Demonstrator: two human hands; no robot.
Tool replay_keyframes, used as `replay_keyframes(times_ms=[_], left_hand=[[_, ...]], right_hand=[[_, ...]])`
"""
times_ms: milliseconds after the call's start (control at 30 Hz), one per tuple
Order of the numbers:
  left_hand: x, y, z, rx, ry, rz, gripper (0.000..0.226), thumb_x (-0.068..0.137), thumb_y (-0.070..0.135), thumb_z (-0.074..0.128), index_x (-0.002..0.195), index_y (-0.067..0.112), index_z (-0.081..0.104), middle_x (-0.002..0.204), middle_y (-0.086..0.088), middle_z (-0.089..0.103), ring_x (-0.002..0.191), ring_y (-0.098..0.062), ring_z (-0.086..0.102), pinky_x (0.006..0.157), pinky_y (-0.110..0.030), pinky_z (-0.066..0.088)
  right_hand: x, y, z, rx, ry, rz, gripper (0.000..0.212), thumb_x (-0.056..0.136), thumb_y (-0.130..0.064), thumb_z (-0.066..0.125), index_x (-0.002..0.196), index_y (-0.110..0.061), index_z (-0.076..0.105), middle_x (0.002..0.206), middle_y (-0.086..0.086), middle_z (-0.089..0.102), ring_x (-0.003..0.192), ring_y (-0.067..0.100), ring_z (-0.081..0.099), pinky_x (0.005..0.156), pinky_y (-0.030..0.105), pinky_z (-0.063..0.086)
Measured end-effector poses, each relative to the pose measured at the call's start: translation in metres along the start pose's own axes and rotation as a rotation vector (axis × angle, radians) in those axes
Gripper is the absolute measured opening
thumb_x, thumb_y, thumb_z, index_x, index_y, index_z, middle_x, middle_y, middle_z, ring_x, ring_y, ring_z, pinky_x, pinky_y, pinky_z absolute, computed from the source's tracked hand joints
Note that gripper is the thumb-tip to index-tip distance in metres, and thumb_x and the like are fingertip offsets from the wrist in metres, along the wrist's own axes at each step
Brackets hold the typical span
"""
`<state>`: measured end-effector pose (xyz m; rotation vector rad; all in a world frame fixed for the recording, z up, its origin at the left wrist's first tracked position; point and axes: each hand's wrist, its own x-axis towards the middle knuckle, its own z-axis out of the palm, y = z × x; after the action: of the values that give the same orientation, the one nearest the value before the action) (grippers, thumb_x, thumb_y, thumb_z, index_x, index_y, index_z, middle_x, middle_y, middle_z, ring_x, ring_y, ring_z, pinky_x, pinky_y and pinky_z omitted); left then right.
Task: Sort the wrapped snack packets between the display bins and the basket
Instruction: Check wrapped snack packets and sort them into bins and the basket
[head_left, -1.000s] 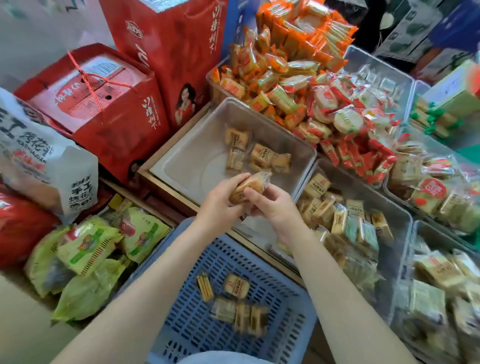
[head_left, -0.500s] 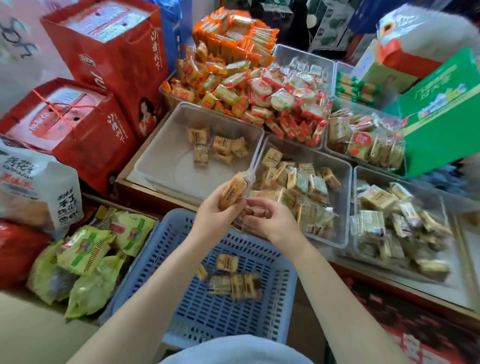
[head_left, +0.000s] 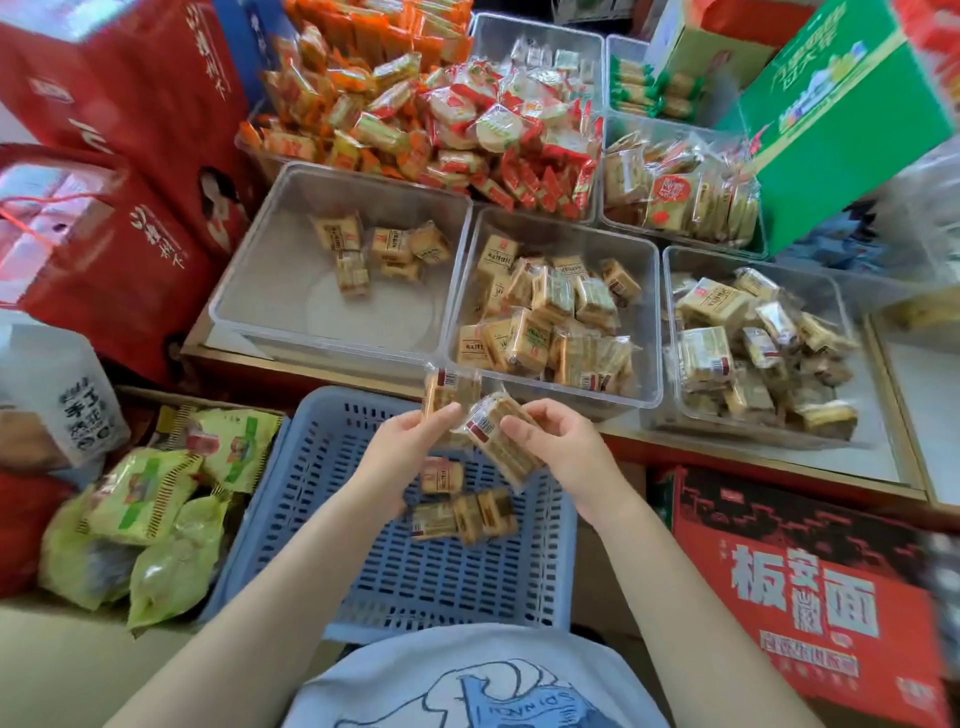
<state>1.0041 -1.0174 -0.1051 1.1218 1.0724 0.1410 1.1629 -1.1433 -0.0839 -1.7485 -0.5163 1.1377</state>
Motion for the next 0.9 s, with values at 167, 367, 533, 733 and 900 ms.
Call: replay_keyframes(times_ms=[167, 367, 533, 733, 900], left_hand=[[-0.006, -0.010, 0.000, -0.068, -0.116, 0.038, 0.034, 0.095, 0.020, 0.070, 0.128, 0.016, 0.063, 0.119, -0.009, 0.074, 0.110, -0.026, 0.072, 0.097, -0.044, 0.057], [-0.024, -0.006, 0.002, -0.128, -0.251, 0.044, 0.047, 0.087, 0.035, 0.070, 0.129, 0.019, 0.056, 0.119, -0.011, 0.073, 0.108, -0.027, 0.072, 0.090, -0.048, 0.060], [-0.030, -0.012, 0.005, -0.069, -0.126, 0.095, 0.051, 0.078, 0.047, 0.074, 0.116, 0.014, 0.065, 0.106, -0.009, 0.077, 0.101, -0.028, 0.074, 0.091, -0.050, 0.059], [-0.030, -0.017, 0.004, -0.096, -0.079, 0.128, 0.045, 0.071, 0.039, 0.083, 0.108, 0.016, 0.071, 0.104, -0.011, 0.077, 0.101, -0.032, 0.073, 0.086, -0.049, 0.061], [-0.030, -0.015, -0.004, -0.177, -0.178, 0.081, 0.039, 0.073, 0.023, 0.087, 0.107, 0.013, 0.070, 0.110, -0.020, 0.074, 0.101, -0.037, 0.072, 0.086, -0.053, 0.060]], right_hand=[[-0.002, 0.004, -0.010, 0.394, 0.058, 0.109, 0.052, 0.077, -0.031, 0.078, 0.120, -0.006, 0.062, 0.117, 0.019, 0.073, 0.107, 0.034, 0.071, 0.092, 0.050, 0.058], [-0.017, -0.001, -0.005, 0.205, -0.257, 0.154, 0.045, 0.096, -0.012, 0.068, 0.135, -0.028, 0.052, 0.120, 0.012, 0.071, 0.110, 0.028, 0.071, 0.093, 0.049, 0.059], [-0.024, -0.004, 0.011, 0.055, -0.197, 0.147, 0.024, 0.103, -0.033, 0.057, 0.124, -0.021, 0.057, 0.119, 0.011, 0.071, 0.103, 0.018, 0.070, 0.089, 0.037, 0.057], [-0.021, -0.006, 0.017, 0.013, -0.060, 0.173, 0.025, 0.101, -0.040, 0.059, 0.113, -0.019, 0.064, 0.118, 0.010, 0.071, 0.115, 0.027, 0.065, 0.105, 0.050, 0.050], [-0.026, -0.008, 0.021, -0.034, -0.010, 0.148, 0.025, 0.100, -0.032, 0.061, 0.106, -0.009, 0.066, 0.095, 0.008, 0.070, 0.091, 0.020, 0.065, 0.081, 0.034, 0.051]])
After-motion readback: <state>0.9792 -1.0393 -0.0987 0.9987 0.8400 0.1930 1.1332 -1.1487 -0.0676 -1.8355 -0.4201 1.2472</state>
